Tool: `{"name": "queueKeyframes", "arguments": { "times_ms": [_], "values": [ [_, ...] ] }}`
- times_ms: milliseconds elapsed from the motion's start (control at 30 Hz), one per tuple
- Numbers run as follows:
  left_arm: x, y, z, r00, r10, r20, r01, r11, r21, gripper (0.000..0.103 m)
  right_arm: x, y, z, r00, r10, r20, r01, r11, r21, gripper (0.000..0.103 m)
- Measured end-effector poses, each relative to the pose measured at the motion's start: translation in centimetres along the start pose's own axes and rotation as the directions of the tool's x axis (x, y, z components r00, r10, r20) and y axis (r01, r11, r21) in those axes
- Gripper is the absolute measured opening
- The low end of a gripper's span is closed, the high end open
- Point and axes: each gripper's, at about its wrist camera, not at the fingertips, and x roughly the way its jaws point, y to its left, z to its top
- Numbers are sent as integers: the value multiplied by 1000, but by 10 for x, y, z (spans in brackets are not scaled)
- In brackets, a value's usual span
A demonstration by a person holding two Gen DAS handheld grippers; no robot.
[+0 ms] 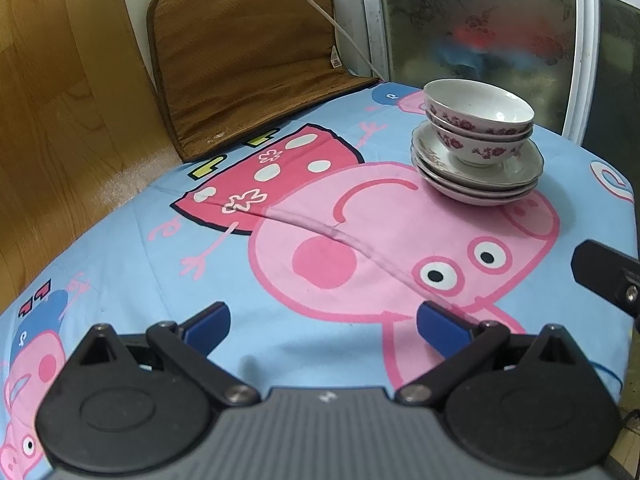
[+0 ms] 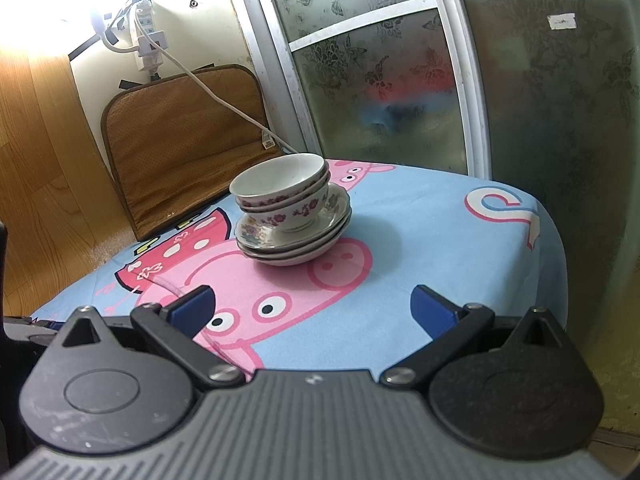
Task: Organize plates and bowls
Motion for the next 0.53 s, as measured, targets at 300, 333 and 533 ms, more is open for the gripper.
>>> {"name": "queueKeyframes", "arguments": {
  "times_ms": [300,333,533],
  "values": [
    [1,6,0,999,-46,7,46,999,-23,103,2,-2,-1,1000,3,-3,-3,1000,2,103],
    [-1,6,0,998,-57,17,57,998,-25,103,2,-2,-1,1000,3,-3,-3,1000,1,103],
    [-2,4,2,998,-58,33,59,998,-21,103,2,-2,-2,1000,5,-1,-5,1000,-1,103]
  ]
}}
